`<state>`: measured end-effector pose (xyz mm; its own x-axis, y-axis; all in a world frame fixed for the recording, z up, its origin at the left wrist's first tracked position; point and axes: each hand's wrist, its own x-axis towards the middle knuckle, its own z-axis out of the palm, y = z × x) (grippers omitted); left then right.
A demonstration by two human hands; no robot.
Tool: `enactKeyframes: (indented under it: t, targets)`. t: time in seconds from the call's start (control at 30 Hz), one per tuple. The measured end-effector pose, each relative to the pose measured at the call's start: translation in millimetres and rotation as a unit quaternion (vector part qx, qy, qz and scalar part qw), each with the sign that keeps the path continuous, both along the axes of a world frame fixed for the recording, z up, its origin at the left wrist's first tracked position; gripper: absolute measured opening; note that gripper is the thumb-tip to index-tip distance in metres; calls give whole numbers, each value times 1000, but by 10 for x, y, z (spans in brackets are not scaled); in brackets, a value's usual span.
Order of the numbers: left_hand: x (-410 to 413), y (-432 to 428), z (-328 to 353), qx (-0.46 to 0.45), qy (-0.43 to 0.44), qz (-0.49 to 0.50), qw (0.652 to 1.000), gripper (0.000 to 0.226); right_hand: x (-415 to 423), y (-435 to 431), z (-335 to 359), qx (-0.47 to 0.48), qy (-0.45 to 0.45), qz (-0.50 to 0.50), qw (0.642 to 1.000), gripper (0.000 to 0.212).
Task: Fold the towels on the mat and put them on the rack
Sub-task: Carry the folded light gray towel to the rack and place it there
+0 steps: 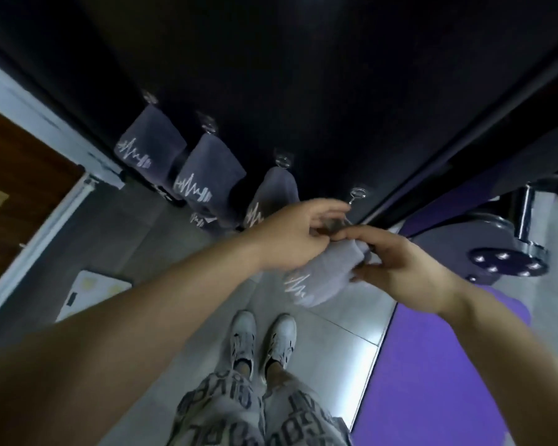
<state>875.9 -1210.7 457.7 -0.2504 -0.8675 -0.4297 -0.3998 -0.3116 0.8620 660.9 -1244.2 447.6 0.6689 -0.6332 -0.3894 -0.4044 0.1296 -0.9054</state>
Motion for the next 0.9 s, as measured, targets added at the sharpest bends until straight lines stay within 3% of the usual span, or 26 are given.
enactKeyframes:
  t: [0.17,0.3,0.5,0.73,0.8,0.9]
  targets:
    - [13,-375,-141,72,106,-95,987,65,-129,-172,-77,30,-45,8,999,58]
    - [102,-540,-291,64,112,-142,981,64,-135,-244,-239,56,-92,4,994,61]
    - [179,-555,-560,50,107,-152,981,44,-79,-277,-519,106,-155,-38,982,60]
    - [101,-534,-790,-18,112,28,993,24,2,-358,-683,60,-185,-223,955,34]
    - [51,-559,-824,-24,132,73,988,25,38,-361,-710,16,-164,-257,952,22]
    - [-61,-586,-860,-38,136,121,983,25,14,-367,-787,-44,-121,-298,946,20]
